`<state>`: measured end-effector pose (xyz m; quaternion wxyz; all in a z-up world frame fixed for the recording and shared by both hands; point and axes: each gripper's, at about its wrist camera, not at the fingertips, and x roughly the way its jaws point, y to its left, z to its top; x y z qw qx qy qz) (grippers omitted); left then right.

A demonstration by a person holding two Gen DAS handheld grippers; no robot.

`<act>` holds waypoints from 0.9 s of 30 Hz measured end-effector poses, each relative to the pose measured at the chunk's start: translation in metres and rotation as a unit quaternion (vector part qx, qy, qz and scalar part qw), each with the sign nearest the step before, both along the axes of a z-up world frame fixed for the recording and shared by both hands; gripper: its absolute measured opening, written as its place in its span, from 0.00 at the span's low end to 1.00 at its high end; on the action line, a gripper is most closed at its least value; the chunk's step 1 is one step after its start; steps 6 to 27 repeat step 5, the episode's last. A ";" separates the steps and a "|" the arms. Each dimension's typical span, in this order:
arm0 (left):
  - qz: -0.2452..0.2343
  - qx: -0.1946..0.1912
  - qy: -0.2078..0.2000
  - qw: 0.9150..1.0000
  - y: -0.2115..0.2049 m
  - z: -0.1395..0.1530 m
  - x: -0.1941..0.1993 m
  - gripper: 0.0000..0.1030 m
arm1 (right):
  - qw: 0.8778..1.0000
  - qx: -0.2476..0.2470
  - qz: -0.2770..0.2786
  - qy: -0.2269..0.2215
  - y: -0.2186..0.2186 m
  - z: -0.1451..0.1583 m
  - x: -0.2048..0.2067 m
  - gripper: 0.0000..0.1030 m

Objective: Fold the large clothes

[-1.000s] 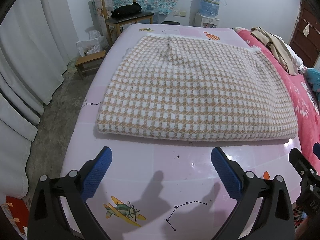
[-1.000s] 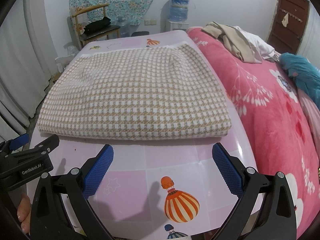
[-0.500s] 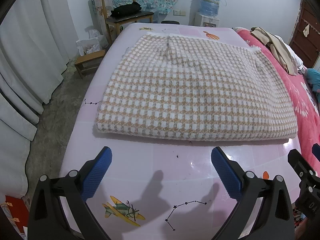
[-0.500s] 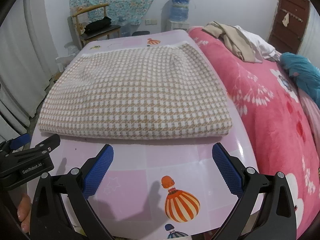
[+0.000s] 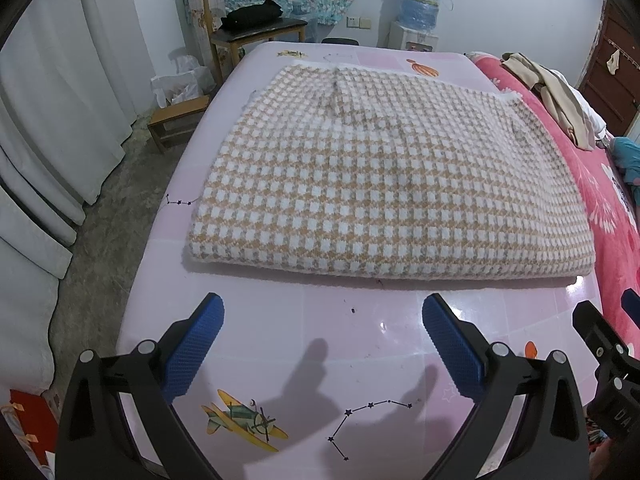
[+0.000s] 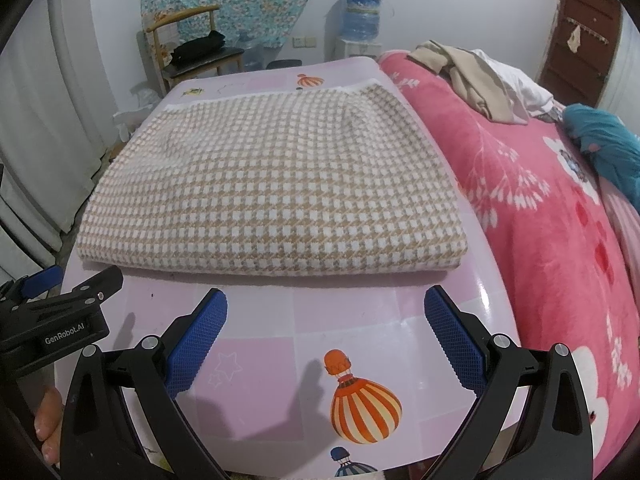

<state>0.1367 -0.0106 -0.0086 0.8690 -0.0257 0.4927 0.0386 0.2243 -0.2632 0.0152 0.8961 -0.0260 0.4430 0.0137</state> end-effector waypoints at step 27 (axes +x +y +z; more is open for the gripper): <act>0.000 -0.001 0.001 1.000 0.000 -0.001 0.000 0.95 | 1.000 0.001 -0.001 0.000 0.000 -0.001 0.000 0.92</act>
